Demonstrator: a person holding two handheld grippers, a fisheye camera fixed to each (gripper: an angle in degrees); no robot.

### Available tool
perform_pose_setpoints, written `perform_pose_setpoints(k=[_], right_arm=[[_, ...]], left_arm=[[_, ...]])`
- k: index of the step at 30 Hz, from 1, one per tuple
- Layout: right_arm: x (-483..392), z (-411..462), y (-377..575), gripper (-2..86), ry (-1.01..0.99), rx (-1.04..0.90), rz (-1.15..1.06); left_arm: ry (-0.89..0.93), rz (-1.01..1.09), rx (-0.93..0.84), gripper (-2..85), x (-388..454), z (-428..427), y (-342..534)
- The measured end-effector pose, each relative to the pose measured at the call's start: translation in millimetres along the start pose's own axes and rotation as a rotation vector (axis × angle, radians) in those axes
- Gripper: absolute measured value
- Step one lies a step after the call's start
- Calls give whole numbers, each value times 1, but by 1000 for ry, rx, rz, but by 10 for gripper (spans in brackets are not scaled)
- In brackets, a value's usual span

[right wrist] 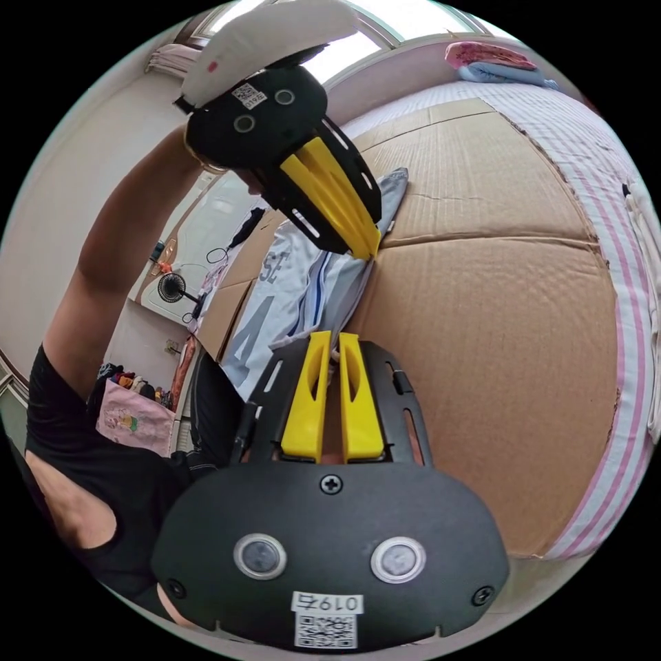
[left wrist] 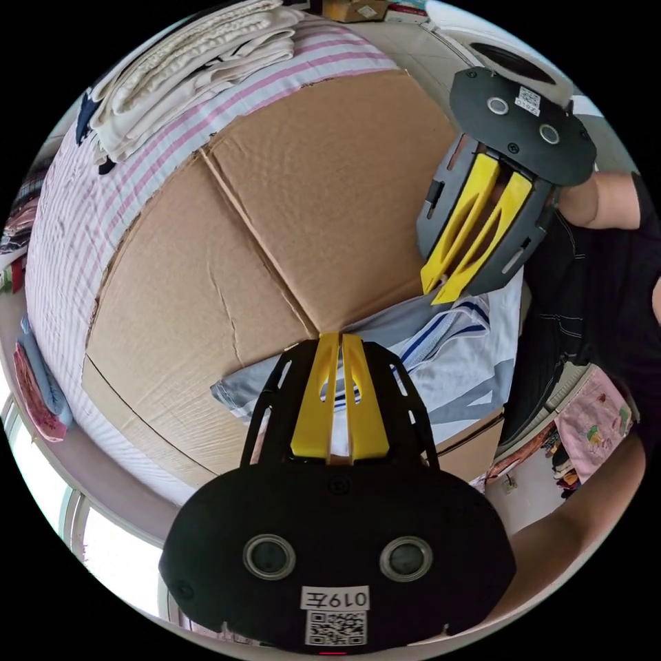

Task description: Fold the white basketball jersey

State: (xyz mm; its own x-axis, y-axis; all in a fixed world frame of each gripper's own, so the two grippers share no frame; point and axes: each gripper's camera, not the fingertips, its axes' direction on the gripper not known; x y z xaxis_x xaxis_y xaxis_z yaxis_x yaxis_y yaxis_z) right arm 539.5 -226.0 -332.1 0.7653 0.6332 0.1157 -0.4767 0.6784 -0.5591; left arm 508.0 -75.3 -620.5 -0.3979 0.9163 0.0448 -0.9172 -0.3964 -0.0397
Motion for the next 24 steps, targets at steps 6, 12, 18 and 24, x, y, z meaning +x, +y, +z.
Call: perform_pose_setpoints(k=[6, 12, 18, 24], right_arm=[[3, -12, -1, 73, -57, 68, 40], [13, -17, -5, 38, -92, 109, 132], [4, -24, -10, -4, -48, 102, 118], [-5, -28, -17, -5, -13, 77, 103]], left_arm=[[9, -3, 16, 10, -12, -5, 4], [14, -2, 12, 10, -27, -8, 7], [44, -31, 29, 11, -48, -11, 19], [104, -69, 28, 14, -70, 4, 26]])
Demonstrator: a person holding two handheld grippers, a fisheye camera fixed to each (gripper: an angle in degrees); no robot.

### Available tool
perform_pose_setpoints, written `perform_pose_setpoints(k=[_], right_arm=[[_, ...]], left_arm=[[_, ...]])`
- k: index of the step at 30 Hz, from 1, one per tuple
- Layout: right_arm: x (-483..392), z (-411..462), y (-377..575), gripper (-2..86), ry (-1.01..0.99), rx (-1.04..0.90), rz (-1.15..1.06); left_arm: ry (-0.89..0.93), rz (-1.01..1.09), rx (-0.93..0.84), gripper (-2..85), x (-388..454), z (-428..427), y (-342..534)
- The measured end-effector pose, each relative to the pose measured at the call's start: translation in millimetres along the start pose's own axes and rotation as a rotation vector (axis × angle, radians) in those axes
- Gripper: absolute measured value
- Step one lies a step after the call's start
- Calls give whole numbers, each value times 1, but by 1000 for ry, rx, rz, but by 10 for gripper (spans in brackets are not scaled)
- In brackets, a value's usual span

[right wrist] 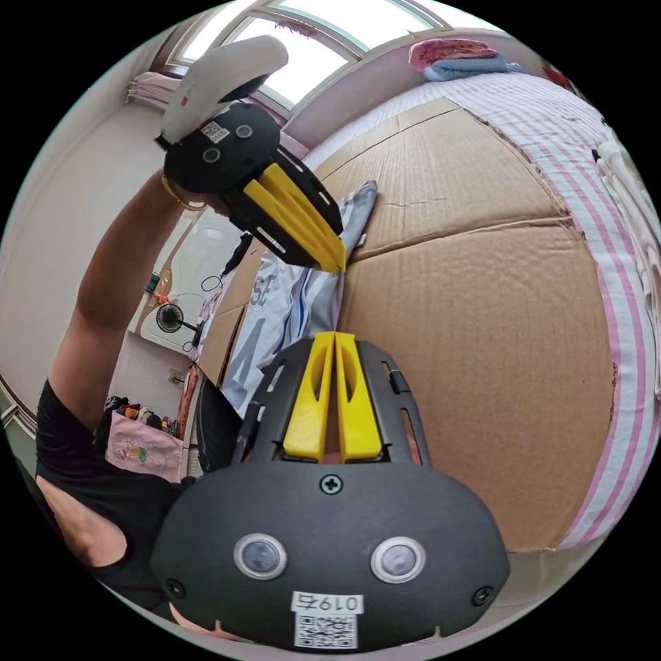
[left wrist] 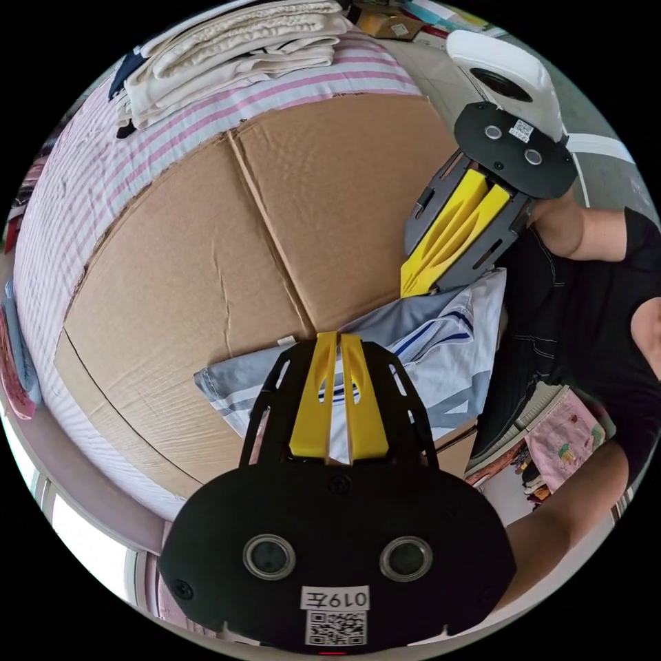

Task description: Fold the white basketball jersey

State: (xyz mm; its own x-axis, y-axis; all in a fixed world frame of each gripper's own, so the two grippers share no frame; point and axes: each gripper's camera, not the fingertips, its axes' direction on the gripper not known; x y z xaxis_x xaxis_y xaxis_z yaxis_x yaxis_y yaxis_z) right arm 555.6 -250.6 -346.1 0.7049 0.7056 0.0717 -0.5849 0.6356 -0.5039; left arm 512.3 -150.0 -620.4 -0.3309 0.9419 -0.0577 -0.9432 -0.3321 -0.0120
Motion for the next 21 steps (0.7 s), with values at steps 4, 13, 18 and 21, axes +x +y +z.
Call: perform_pose_setpoints(k=[4, 13, 18, 21], right_arm=[[-1, -7, -3, -3, -26, 11, -6], [-2, -24, -14, 24, -72, 47, -9], [5, -31, -23, 32, -98, 106, 47], [13, -31, -31, 35, -119, 116, 89]], left_arm=[[30, -6, 24, 15, -13, 0, 7], [77, -23, 58, 12, -47, 4, 26], [70, -27, 30, 13, -61, 24, 27], [60, -16, 25, 13, -66, 32, 30]])
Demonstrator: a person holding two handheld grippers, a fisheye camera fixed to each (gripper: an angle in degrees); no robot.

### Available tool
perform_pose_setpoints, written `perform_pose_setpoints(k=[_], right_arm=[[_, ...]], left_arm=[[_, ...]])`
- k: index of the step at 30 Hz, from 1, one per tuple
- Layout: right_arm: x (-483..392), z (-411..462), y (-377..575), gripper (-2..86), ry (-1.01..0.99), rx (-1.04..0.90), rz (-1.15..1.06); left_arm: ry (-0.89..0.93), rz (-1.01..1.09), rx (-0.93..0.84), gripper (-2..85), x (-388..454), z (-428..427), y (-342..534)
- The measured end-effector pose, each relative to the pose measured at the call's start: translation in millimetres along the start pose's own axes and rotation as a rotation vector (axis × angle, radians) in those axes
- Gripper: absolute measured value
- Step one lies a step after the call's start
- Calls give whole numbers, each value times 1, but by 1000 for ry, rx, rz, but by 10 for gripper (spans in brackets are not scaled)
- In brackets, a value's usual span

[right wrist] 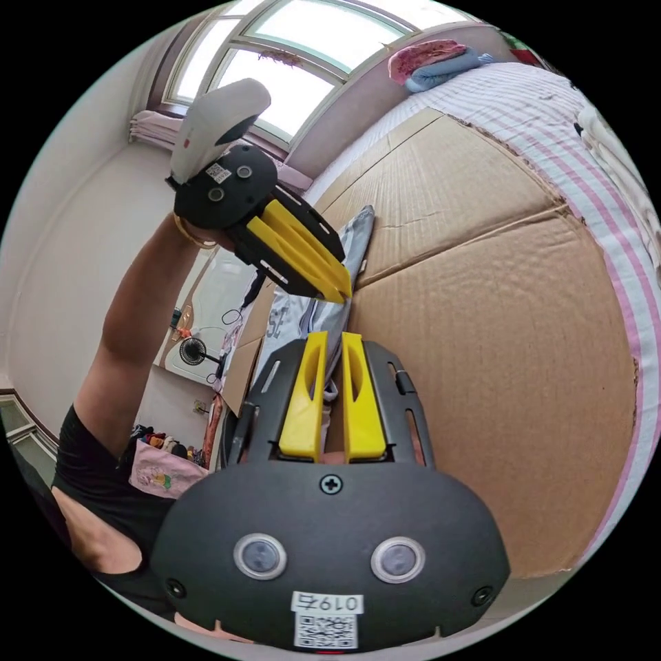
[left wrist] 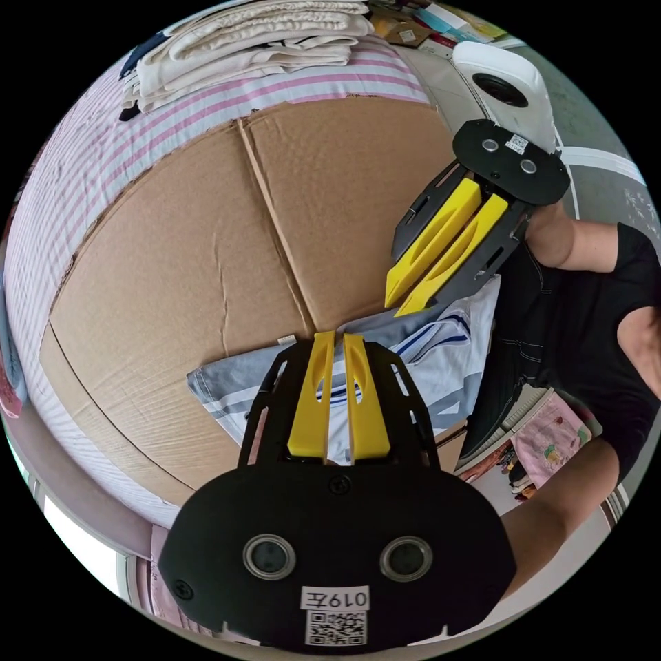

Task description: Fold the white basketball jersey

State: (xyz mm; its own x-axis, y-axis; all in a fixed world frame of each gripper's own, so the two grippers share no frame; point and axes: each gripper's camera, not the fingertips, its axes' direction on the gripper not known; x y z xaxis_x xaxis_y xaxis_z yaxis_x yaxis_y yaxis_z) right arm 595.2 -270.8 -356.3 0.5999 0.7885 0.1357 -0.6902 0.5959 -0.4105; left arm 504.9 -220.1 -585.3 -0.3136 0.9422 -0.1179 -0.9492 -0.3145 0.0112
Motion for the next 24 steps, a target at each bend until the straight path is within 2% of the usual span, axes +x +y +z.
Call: perform_pose_setpoints(k=[13, 19, 24], right_arm=[[6, -7, -23, -4, 20, -12, 17], [11, -14, -29, -5, 25, -19, 11], [14, -20, -31, -5, 50, -26, -6]], left_arm=[[22, -18, 37, 25, -27, 28, 35], [60, -70, 148, 61, -43, 32, 70], [-70, -237, 194, 67, -61, 53, 108]])
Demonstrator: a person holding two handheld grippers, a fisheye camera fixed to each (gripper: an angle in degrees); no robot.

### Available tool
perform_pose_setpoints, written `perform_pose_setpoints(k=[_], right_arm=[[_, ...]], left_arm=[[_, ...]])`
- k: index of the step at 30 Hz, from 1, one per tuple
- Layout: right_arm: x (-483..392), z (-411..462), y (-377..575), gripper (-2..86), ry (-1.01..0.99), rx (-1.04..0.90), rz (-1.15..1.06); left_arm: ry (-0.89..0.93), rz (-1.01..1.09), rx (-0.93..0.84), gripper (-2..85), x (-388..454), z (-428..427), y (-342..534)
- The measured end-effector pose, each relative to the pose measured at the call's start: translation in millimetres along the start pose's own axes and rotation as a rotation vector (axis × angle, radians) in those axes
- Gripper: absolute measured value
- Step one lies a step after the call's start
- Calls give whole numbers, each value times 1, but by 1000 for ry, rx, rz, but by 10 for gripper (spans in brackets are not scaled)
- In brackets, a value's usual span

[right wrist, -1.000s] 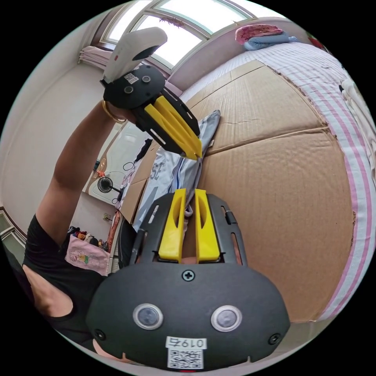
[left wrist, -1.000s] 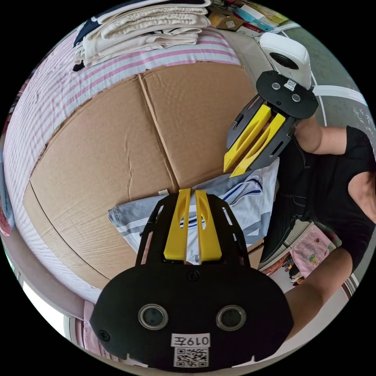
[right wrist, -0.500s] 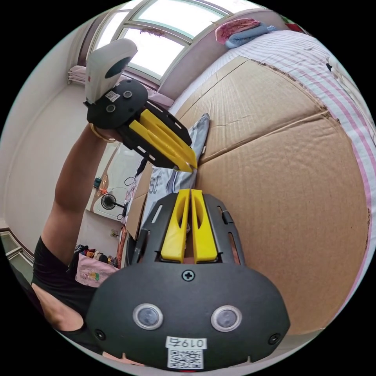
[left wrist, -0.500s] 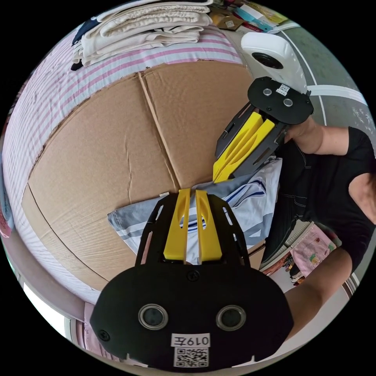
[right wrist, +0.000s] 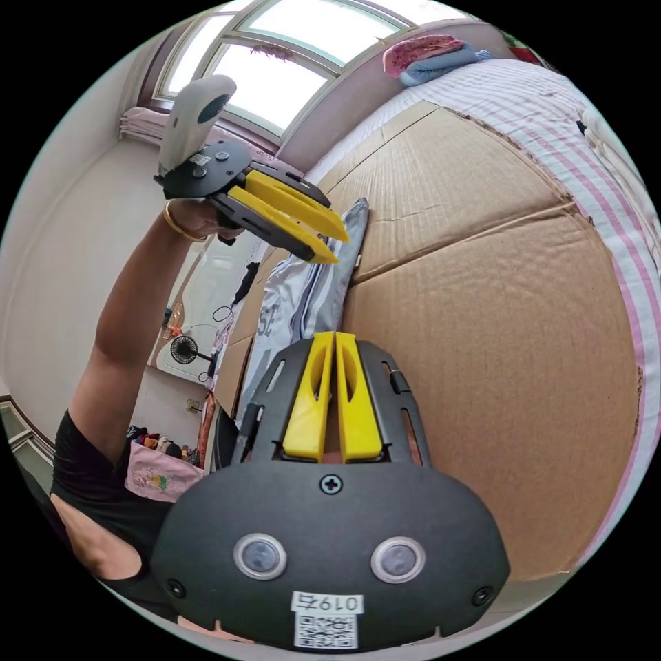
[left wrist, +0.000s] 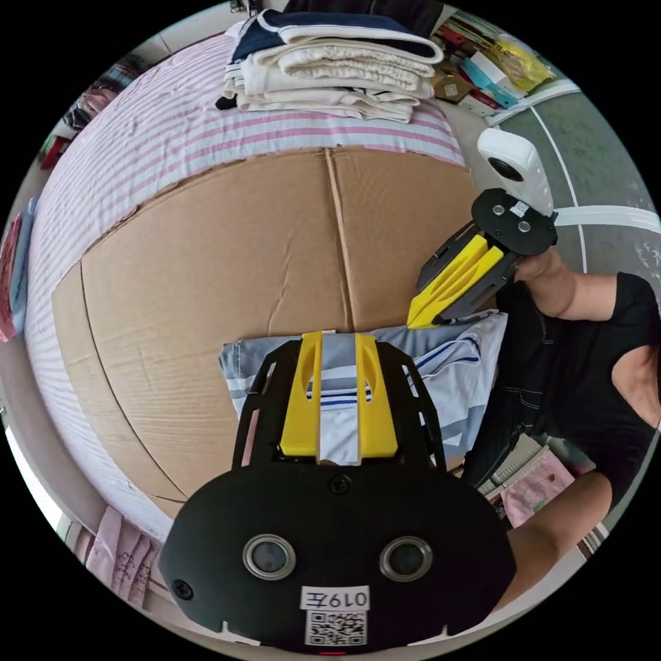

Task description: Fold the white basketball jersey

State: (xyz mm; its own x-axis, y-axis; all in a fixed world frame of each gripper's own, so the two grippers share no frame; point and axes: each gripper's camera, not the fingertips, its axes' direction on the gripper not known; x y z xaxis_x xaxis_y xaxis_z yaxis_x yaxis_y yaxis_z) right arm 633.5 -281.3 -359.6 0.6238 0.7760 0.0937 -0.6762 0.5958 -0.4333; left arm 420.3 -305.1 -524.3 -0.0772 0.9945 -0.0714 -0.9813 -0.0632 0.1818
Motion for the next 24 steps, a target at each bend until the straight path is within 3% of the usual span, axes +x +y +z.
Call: perform_pose_setpoints(k=[6, 9, 12, 17, 24], right_arm=[[8, -8, -2, 5, 40, 22, -7], [17, -19, -1, 20, 54, 70, -7], [31, -21, -1, 39, -26, 62, 1], [42, -13, -1, 48, 9, 12, -29], [59, -1, -1, 30, 5, -23, -60]], left_arm=[[-110, -321, 152, 74, -51, 12, 59], [-41, -440, 231, 83, -75, 24, 91], [23, -475, 245, 109, -89, 46, 109], [22, -470, 289, 119, -99, 69, 124], [35, -416, 274, 90, -100, 105, 138]])
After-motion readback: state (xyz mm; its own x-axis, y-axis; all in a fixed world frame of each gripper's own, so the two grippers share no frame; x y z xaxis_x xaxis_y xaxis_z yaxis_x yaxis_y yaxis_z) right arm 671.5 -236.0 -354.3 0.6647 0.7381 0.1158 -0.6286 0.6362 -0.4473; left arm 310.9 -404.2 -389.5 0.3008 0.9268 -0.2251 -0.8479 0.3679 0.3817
